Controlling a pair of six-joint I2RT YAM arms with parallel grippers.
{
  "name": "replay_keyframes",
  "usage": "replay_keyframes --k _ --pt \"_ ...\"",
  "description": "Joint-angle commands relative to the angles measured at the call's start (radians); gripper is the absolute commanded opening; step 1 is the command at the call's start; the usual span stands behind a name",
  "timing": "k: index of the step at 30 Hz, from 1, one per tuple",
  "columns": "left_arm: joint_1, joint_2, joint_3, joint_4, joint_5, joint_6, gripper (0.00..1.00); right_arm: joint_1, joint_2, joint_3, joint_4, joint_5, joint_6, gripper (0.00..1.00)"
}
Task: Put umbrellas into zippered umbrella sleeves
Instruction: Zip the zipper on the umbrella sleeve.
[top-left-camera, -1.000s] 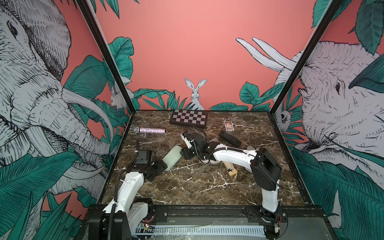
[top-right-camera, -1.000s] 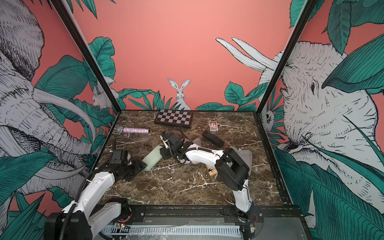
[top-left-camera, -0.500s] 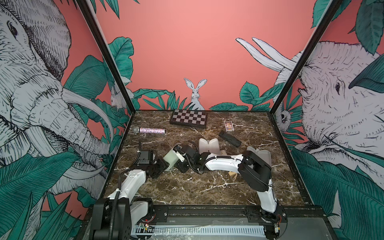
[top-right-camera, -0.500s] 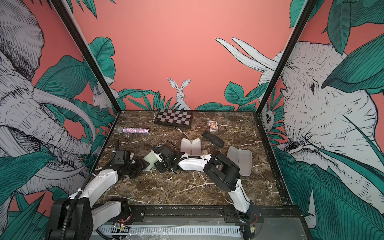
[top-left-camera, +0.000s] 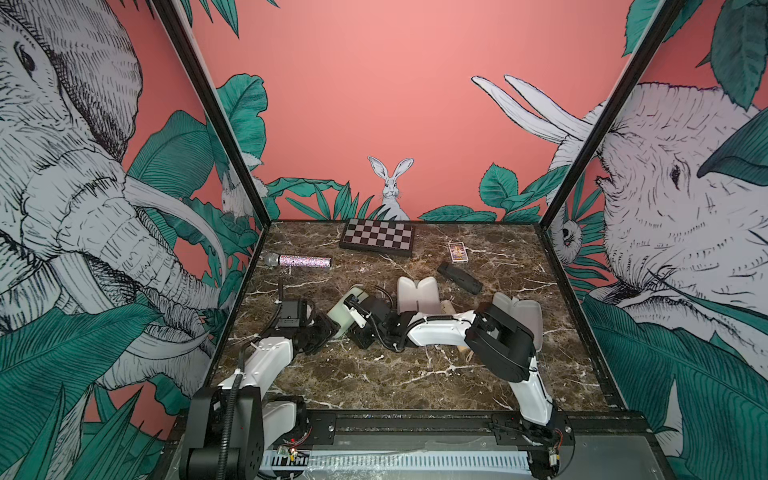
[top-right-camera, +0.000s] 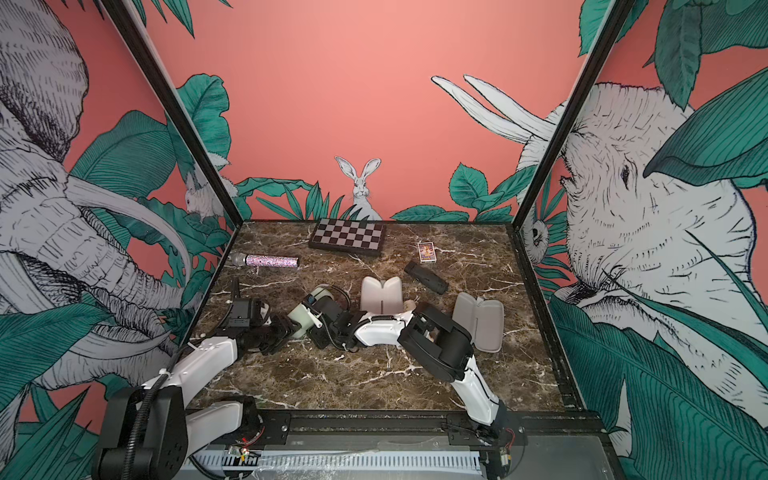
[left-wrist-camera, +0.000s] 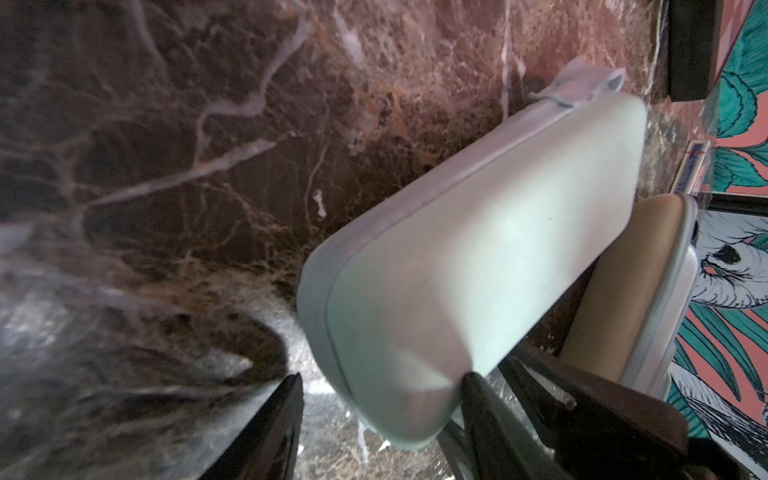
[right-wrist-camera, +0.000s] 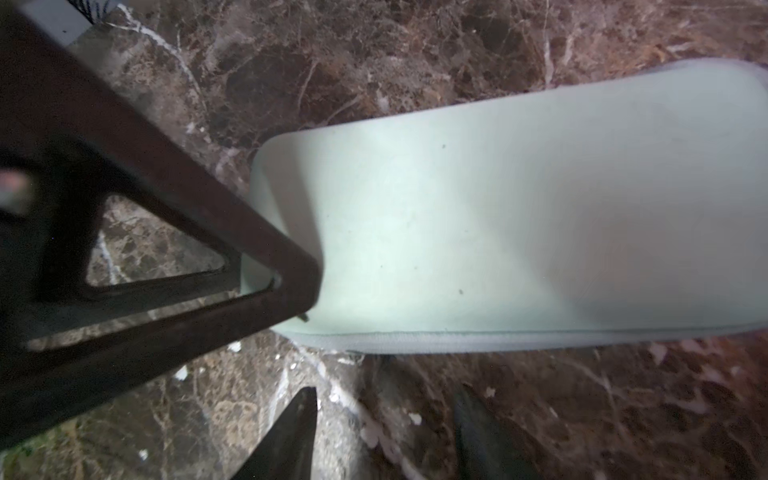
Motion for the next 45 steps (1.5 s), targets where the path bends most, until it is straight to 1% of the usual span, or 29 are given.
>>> replay_keyframes --k 1,8,17,27,30,37,42,45 --pt "0.007 0.026 -0.047 -0.104 -0.074 0.009 0.62 0.009 0.024 0.019 0.046 0.035 0.003 0.50" --pt "0.007 0.016 -0.051 -0.115 -0.082 0.012 0.62 0.023 0.059 0.052 0.043 0.072 0.012 0.47" --pt "0.006 0.044 -0.044 -0.104 -0.075 0.008 0.60 0.038 0.077 0.068 0.034 0.081 -0.002 0.43" --pt "0.006 0.059 -0.058 -0.091 -0.072 0.003 0.58 0.039 0.110 0.101 0.048 0.098 0.012 0.34" --pt "0.007 0.058 -0.063 -0.093 -0.071 0.003 0.57 0.039 0.110 0.095 0.057 0.107 0.016 0.29" --pt "0.007 0.061 -0.077 -0.072 -0.062 -0.012 0.57 0.034 0.092 0.069 0.088 0.112 0.026 0.08" --pt "0.007 0.074 -0.068 -0.078 -0.079 -0.002 0.56 0.003 0.053 0.039 0.055 0.157 0.026 0.00" --pt "0.007 0.082 -0.068 -0.089 -0.098 0.008 0.55 -0.037 0.028 0.026 -0.005 0.203 0.013 0.00"
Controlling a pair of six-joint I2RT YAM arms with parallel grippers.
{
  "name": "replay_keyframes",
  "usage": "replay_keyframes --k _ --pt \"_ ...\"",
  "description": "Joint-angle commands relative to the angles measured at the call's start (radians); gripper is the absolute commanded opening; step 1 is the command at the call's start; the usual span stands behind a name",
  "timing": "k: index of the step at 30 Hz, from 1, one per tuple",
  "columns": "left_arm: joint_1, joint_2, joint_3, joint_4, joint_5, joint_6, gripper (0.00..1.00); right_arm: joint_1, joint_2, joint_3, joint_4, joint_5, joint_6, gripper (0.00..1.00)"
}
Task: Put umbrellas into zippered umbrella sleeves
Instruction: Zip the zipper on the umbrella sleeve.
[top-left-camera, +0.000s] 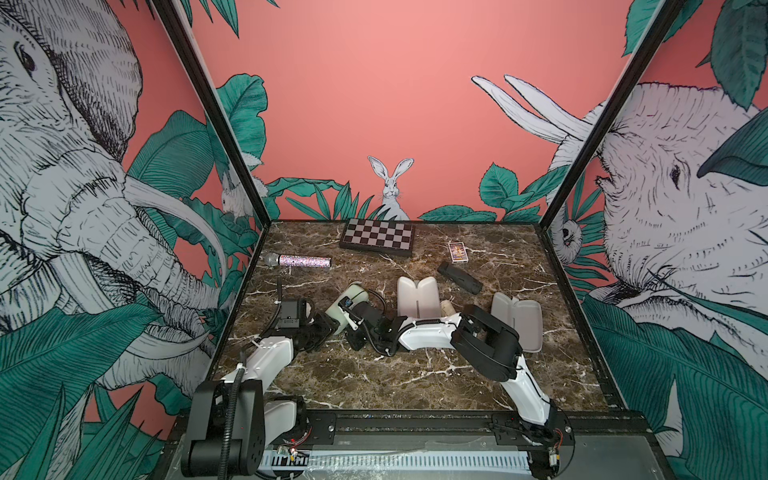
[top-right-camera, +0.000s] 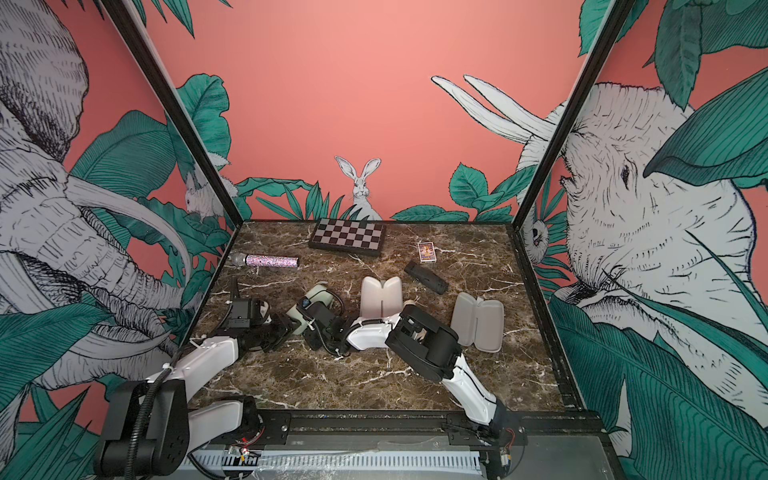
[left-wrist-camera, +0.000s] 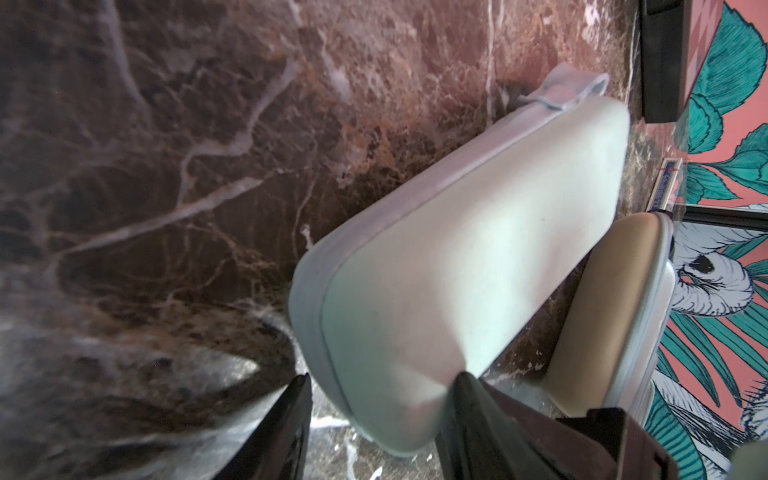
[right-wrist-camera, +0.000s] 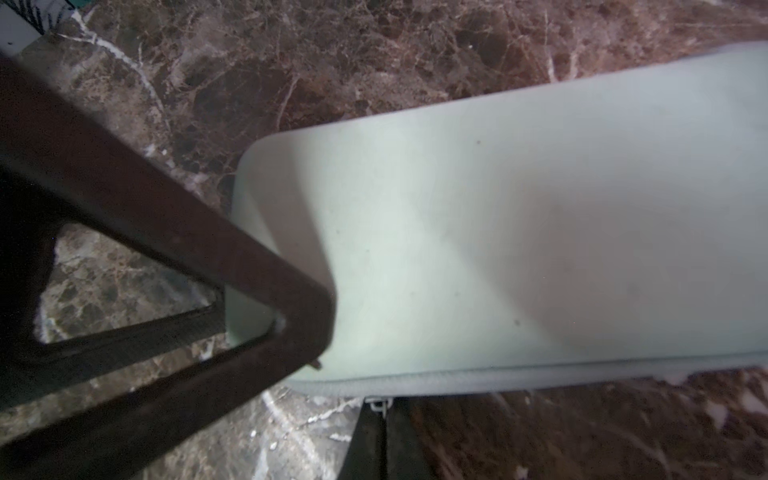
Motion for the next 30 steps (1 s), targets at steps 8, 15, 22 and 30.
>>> replay_keyframes --k 8,15,22,30 --pt "0.000 0.064 -0.054 -0.172 -0.091 0.035 0.52 -0.156 -0.009 0.043 -0.128 0.158 -0.062 0.00" --pt "0.001 0.055 -0.040 -0.202 -0.089 0.049 0.52 -0.225 0.050 0.186 -0.211 0.143 -0.096 0.00" --pt "0.023 0.104 0.092 -0.218 -0.104 0.079 0.63 -0.159 -0.079 0.030 -0.256 0.065 -0.088 0.00" --pt "0.106 0.259 0.485 -0.384 -0.082 0.197 0.80 -0.066 -0.133 -0.011 -0.324 -0.068 0.111 0.00"
